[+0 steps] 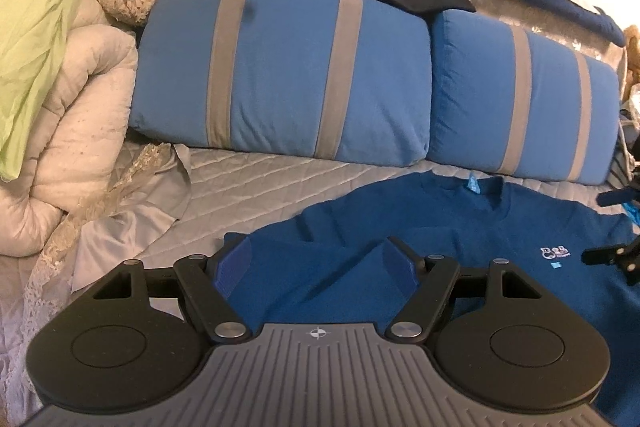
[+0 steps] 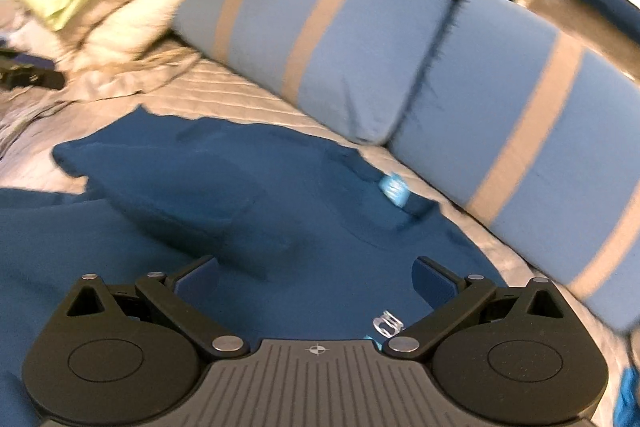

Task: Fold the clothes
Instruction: 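Move the right tool to the shirt side edge and close on it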

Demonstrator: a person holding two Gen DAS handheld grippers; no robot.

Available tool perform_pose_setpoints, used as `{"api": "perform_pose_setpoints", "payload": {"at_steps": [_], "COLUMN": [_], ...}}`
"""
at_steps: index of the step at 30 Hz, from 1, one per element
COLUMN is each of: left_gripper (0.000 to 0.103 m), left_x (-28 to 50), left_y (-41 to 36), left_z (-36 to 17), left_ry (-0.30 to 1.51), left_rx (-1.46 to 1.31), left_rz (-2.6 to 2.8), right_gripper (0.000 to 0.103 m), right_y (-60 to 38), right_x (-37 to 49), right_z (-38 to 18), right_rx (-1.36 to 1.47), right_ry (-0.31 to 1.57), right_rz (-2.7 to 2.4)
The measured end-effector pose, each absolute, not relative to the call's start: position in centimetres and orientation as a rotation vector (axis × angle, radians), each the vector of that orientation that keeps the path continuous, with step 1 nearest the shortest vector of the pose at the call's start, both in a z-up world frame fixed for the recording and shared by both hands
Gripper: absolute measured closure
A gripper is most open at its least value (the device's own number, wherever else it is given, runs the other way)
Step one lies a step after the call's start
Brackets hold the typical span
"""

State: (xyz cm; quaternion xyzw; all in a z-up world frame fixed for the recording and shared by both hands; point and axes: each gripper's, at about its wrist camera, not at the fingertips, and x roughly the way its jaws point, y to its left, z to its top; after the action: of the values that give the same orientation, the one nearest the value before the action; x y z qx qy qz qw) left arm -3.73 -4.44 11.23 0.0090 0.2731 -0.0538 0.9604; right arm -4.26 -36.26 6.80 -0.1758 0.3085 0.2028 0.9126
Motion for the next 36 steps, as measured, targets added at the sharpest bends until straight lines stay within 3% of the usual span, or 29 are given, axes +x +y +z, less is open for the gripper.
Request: {"api": "perform_pose_setpoints", "payload": {"at_steps": [12,19,20,21,22,23,32,34,36], "left_gripper": [0.031,0.031,0.031,0.031,0.031,0.031,0.031,0.031,0.031], "left_x": [-4.5,-5.4,-5.5,-5.6,-5.7,-5.8,-6.5,-6.5,-6.6], "left_y": [-2.0,0.3,0.6,0.9,1.1,1.3,2.3,2.4,2.5], "left_z": [9.9,8.5,8.3,8.2,8.0,7.9,6.7,6.2,5.8], "left_ry": [0.555,0.576,0.578,0.581,0.584,0.585,0.595,0.602,0.611], "left_rx": [-0.009,-0.058,-0.066,-0.072,-0.077,-0.079,-0.098,-0.107,-0.114], "left_rz": [-0.09,-0.045,-0.039,-0.033,-0.028,-0.026,-0.025,-0.025,-0.022], "right_gripper": [0.044,0.052,0.058,0.077,0.088,0.093,0.093,0.087,0.072], "right_y": [-29.5,-26.0,-25.6,-25.2,-24.9,-24.6,-25.1,-24.7,-24.1], "right_x": [-0.5,1.2,1.3,1.3,1.3,1.1,-0.5,-0.6,-0.6], "right_z": [2.1,0.4,0.1,-0.3,-0.5,-0.5,2.0,2.1,1.9], "right_rx": [-0.605,-0.722,-0.74,-0.767,-0.792,-0.816,-0.863,-0.876,-0.909], "right_ry": [0.637,0.612,0.62,0.634,0.647,0.656,0.694,0.689,0.677], "right_rz": [0.69,0.803,0.825,0.84,0.853,0.865,0.936,0.946,0.945]}}
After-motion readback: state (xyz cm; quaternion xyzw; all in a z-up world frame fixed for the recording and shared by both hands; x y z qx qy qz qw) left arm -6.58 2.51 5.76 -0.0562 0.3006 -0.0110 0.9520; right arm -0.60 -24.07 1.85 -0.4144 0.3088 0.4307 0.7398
